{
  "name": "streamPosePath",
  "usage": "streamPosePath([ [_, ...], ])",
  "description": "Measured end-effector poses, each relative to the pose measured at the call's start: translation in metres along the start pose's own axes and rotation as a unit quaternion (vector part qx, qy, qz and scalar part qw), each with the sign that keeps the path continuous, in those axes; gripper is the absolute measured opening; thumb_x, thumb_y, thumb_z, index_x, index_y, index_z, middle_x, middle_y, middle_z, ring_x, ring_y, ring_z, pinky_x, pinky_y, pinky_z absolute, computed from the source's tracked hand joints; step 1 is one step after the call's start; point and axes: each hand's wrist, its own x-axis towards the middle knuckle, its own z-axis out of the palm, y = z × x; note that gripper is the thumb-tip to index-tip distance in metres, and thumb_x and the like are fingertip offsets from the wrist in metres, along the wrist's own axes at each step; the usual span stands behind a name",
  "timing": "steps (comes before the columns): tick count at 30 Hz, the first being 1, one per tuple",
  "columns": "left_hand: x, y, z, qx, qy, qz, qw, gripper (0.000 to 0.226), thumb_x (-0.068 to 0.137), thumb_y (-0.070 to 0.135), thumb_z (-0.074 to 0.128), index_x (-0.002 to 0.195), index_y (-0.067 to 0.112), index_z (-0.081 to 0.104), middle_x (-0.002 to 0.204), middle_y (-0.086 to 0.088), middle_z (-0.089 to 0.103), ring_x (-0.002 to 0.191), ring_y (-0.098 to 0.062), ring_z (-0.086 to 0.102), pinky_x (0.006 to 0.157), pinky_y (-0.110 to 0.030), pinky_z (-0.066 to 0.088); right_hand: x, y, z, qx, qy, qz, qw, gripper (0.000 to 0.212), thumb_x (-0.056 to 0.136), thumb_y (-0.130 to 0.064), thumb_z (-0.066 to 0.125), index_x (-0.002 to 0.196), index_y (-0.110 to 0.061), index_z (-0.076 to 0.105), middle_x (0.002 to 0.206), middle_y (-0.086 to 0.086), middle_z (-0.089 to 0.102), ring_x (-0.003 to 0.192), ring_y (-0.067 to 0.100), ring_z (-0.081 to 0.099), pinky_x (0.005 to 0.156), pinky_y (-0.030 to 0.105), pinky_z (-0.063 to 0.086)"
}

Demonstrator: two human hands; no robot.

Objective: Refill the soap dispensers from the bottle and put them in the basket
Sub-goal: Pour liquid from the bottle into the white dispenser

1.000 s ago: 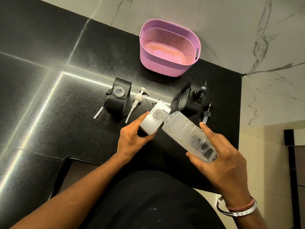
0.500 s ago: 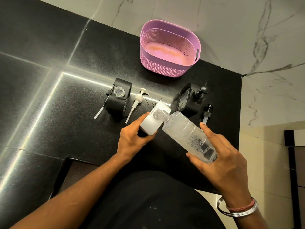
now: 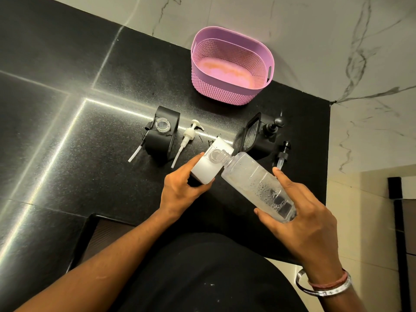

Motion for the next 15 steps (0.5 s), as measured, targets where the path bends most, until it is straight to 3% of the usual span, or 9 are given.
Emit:
streamPosePath([
  [15, -0.0001, -0.001, -0.0006, -0.001, -0.005, 0.004, 1.0, 0.076, 0.082, 0.027, 0.093, 0.148, 0.013, 0.06, 0.138, 0.0, 0.071, 0.126, -0.008, 0.067, 0.103, -0.036, 0.058, 0.0002, 0.0, 0.0008, 0.0, -0.002, 0.003, 1.0, 0.098, 0.073, -0.052, 0.088, 0.157, -0.027, 0.045, 0.12, 0.001, 0.068, 0.098, 0.005, 0.06, 0.066, 0.002, 0.041],
])
